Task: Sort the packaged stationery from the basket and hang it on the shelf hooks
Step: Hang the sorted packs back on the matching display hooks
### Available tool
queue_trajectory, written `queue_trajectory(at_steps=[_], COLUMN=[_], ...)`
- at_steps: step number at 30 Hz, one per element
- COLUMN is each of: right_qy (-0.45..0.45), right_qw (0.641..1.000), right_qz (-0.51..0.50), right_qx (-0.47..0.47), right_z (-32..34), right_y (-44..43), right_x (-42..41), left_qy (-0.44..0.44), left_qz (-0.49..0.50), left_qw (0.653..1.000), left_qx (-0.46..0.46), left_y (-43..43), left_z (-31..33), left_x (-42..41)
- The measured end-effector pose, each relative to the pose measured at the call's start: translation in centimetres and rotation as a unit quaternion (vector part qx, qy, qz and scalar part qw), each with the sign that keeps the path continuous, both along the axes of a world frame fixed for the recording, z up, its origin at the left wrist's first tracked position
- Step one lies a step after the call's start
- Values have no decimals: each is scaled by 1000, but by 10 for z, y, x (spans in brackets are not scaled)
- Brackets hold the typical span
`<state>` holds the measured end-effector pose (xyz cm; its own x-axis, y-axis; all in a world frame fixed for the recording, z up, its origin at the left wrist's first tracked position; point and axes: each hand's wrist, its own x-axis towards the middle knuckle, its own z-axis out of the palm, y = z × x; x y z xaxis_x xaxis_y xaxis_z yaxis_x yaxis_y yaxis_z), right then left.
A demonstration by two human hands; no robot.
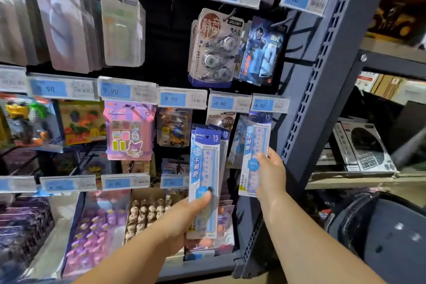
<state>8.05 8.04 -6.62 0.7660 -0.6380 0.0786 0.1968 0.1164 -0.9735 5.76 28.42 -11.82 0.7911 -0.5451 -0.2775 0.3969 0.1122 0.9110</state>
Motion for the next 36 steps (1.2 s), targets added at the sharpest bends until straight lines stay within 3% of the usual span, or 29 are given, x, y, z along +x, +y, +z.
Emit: queue_trajectory(at_steps=[10, 18, 20, 22, 25, 36], right_qy=[43, 67, 48, 18, -4, 55], right_qw=[996, 967, 966, 963, 940, 920], right_qz=[-52, -161, -100, 27, 158, 226], right_qx=[-55, -184, -232, -267, -303, -316], right_z=[-5, 7, 13, 16, 16, 11], right_y=[-6, 7, 20, 29, 36, 37], right_x=[26, 14, 3, -7, -17, -26], left_qy=[6, 17, 28, 12, 3, -50], left_qz=[6, 20, 10, 4, 25, 25], left_qw=[999, 999, 999, 1000, 999, 998], left_qx=[35, 37, 36, 21, 19, 16], left_y=[-10, -18, -17, -16, -15, -15], left_z=[-5, -10, -11, -9, -6, 6], left_x=[12, 1, 0, -4, -8, -20])
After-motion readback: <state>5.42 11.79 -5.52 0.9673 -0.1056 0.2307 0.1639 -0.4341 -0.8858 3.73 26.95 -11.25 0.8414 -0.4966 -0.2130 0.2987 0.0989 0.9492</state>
